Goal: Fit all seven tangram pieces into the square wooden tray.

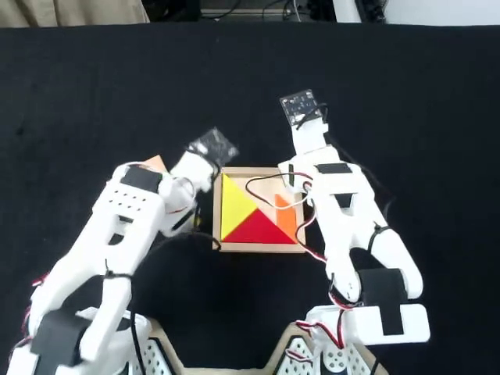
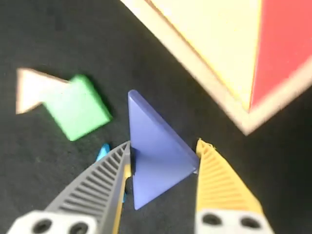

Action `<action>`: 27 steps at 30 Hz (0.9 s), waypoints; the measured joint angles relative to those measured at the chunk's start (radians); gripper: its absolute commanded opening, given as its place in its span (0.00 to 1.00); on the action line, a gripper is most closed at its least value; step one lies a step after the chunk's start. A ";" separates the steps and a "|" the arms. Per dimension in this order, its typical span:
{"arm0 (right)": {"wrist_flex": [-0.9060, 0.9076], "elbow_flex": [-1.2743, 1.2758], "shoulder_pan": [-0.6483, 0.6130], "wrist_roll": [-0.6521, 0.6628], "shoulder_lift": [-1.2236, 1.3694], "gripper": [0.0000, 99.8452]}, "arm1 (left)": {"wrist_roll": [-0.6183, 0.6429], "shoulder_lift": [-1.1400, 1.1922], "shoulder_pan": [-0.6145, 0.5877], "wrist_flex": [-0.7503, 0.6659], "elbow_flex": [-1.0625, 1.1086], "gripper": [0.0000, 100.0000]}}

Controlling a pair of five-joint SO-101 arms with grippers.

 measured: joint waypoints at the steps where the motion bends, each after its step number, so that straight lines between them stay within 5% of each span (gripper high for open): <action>1: 0.000 0.000 0.015 0.000 0.000 0.01 | 0.066 -0.017 0.014 0.000 -0.012 0.10; 6: 0.000 0.000 0.094 -0.066 0.000 0.01 | 0.462 -0.061 0.143 -0.031 -0.044 0.09; 12: 0.000 -0.040 0.261 -0.227 0.000 0.01 | 0.810 -0.063 0.292 -0.278 -0.044 0.09; 20: -0.044 -0.048 0.361 -0.339 0.000 0.01 | 0.882 -0.060 0.379 -0.689 0.071 0.09; 27: -0.054 -0.048 0.362 -0.341 0.000 0.01 | 0.984 0.153 0.379 -0.683 -0.017 0.10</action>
